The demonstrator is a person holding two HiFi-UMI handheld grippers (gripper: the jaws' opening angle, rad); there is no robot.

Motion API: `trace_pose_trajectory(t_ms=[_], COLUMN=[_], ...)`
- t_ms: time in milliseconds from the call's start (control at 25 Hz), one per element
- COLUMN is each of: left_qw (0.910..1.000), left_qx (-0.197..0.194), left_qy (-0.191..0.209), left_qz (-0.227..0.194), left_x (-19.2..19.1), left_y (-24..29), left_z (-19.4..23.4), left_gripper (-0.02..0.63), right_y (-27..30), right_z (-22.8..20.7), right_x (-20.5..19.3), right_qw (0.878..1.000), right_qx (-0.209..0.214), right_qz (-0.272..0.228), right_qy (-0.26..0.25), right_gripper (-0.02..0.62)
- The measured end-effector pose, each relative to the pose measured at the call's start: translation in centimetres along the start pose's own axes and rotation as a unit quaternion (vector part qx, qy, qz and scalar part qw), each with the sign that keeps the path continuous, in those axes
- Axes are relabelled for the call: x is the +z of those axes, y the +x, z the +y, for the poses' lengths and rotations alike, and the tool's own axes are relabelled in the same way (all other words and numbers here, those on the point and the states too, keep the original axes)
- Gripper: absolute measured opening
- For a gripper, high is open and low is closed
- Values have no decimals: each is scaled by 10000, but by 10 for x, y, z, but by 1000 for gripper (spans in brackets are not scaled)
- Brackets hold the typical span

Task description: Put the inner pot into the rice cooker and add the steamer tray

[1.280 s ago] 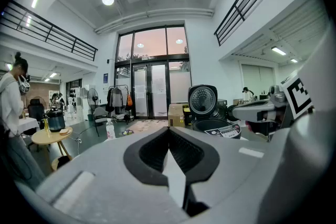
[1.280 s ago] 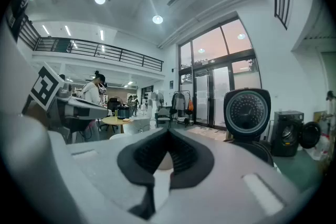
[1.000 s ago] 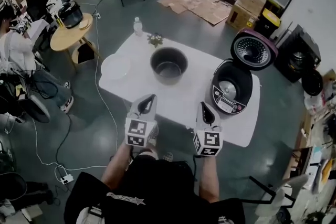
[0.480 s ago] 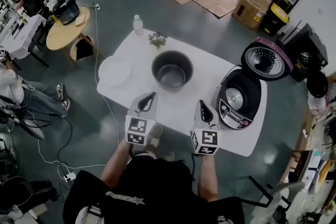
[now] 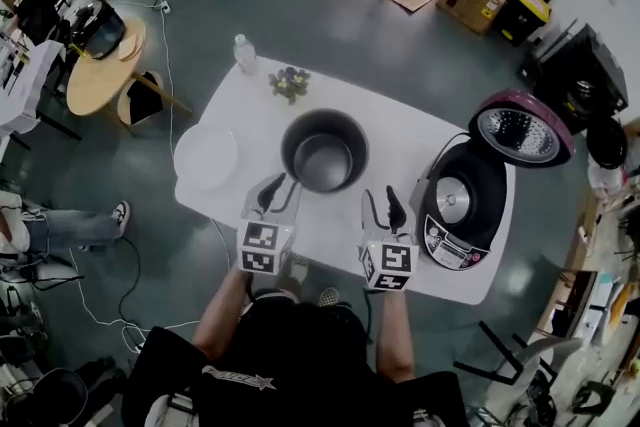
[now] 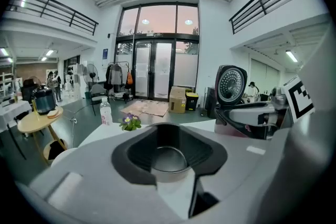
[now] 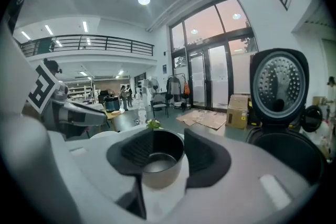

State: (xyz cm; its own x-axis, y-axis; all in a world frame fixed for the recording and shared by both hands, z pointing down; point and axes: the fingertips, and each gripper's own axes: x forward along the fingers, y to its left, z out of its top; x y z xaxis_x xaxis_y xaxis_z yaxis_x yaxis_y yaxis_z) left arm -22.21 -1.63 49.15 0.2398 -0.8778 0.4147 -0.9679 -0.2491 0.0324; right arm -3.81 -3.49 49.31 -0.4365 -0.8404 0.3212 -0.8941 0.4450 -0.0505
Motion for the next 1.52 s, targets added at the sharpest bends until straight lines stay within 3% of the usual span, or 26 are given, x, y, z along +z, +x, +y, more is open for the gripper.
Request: trace_pose_trajectory(t_ms=[40,80,240,920,1520], left_qw=[9999,9998,9993,9924,9812], left_qx=[-52,-93,-114,-443,-636], left_qy=[-64,-130,-256,-389,-415], left_qz=[85,140,256,1081,1772], left_x=[-2,-4,-11,-64,-112], left_y=[8,15,36,107,141], left_z=[2,5,18,58,60], left_gripper=[183,222,300,304,301], right_y=[7,13,35,105,129], right_z=[-1,-3,-4,-10,-21], right_x=[-2,-4,-16,-67,-113], right_qw=[10000,9999,9990,9918,9827], right_qx=[-2,-4,-28,-395,-500], right_qz=[51,96,314,1092,1588], right_qy=[65,124,327,537,817], right_gripper=[187,198,237,242,242])
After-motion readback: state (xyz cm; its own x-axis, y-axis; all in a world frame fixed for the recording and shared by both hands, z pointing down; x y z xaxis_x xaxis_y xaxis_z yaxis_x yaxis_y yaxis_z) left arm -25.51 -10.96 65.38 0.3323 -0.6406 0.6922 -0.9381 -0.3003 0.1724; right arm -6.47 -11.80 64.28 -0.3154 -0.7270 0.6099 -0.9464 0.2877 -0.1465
